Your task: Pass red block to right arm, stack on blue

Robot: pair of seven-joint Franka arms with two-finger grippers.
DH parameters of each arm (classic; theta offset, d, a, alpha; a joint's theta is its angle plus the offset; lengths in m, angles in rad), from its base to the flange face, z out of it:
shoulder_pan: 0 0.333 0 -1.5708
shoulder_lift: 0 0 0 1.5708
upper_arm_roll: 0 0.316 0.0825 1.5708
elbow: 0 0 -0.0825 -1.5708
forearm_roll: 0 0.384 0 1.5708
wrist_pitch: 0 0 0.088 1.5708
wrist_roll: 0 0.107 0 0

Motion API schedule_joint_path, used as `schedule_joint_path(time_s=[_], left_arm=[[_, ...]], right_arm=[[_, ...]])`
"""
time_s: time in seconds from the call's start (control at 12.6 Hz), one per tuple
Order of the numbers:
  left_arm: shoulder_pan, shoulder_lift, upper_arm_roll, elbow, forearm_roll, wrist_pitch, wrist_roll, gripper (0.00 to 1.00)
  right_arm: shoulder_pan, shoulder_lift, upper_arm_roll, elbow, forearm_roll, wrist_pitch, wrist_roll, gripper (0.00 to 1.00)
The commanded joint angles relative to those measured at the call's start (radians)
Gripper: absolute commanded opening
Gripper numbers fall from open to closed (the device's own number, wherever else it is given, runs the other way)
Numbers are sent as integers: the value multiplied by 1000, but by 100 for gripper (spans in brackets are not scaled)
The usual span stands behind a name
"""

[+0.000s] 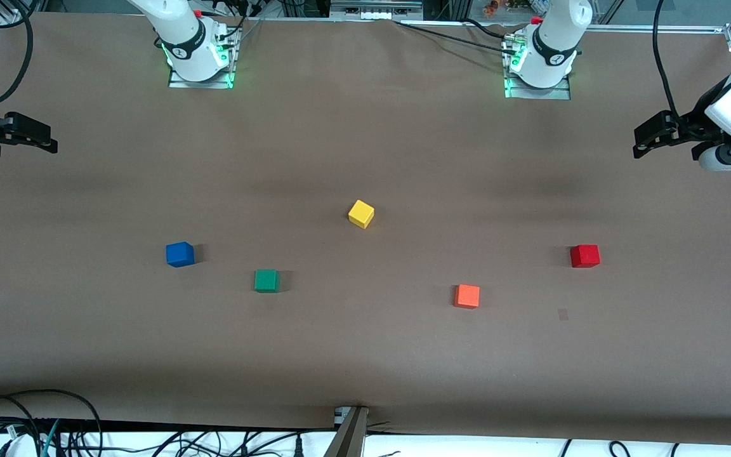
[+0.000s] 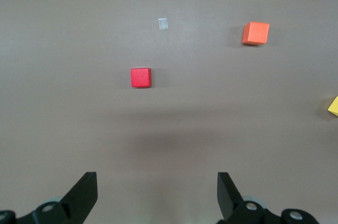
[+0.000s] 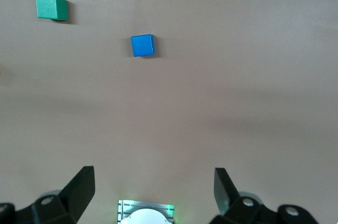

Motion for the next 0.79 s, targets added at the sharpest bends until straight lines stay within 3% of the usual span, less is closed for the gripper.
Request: schedule_joint_path(time_s=[0.0,0.48,0.71], left_arm=[[4,-8,0,-5,0,-8,3,100],[5,15,3,7,16,3,8,100],[4,64,0,19,19,82,20,100]], right_arm=[[-2,3,0,12,-4,-13,3,100],[-2,3,0,12,-2,-13,3,100],[-2,3,2,12,-4,-13,3,100]])
